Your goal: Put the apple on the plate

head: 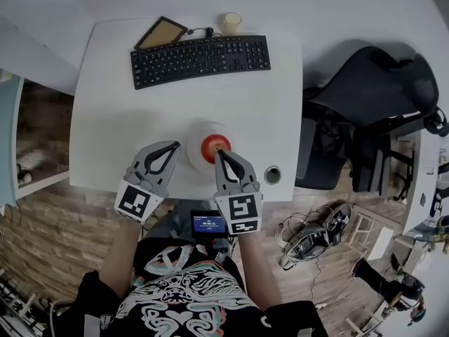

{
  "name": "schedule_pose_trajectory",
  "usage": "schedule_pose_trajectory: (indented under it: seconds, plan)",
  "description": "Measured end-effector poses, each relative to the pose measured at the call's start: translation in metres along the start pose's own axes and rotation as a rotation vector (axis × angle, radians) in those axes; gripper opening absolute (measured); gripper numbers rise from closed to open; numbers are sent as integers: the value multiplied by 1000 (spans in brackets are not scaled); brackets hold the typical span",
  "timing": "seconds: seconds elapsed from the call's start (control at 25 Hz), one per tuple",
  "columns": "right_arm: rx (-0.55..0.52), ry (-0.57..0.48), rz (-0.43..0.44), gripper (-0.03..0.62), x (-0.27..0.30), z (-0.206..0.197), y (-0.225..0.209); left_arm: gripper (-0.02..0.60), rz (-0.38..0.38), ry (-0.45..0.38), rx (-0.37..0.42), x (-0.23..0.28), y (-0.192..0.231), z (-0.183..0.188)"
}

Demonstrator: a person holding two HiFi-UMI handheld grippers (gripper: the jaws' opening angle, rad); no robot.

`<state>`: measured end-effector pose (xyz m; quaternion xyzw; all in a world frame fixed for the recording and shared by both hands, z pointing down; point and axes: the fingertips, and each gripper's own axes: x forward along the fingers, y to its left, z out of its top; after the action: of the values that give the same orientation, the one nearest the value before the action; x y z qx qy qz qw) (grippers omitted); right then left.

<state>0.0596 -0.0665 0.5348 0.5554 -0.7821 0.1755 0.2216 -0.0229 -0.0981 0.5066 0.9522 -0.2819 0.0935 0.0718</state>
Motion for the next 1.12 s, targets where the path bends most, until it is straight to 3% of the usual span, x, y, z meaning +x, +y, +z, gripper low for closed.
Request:
schedule_pose_trajectory:
  seconds: [0.56,1.12]
  plan:
    - [5,57,39,29,18,-21,5,15,-9,6,-9,10,1,-11]
    - [35,34,31,29,17,-20,3,15,-11,18,-24,13,3,-18]
